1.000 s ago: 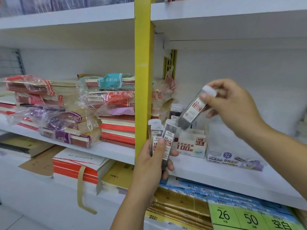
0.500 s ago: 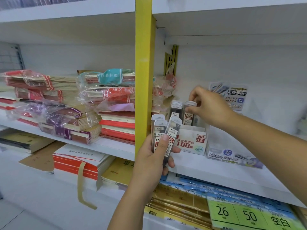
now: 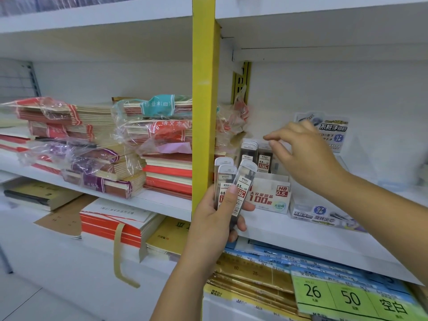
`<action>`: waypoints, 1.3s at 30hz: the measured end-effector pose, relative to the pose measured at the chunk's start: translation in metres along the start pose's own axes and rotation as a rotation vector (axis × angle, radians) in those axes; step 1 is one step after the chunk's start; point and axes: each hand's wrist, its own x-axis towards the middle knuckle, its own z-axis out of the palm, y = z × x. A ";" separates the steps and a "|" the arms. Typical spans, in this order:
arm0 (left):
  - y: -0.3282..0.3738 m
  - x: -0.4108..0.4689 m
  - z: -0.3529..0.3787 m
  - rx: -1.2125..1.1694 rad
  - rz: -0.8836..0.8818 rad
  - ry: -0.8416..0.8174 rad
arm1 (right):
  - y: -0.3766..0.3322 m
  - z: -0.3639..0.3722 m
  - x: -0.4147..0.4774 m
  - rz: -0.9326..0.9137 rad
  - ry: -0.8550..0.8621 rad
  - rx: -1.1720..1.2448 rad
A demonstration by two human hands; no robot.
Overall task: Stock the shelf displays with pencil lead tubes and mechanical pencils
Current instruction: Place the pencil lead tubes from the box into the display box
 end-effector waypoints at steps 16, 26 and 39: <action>0.003 -0.008 0.003 -0.024 -0.042 -0.106 | -0.031 -0.025 -0.037 0.323 -0.401 0.894; -0.004 -0.001 -0.003 0.036 -0.085 0.011 | 0.006 -0.030 0.009 0.186 0.109 0.597; -0.003 0.000 -0.006 -0.010 -0.066 0.014 | 0.014 0.010 0.020 0.072 -0.092 0.176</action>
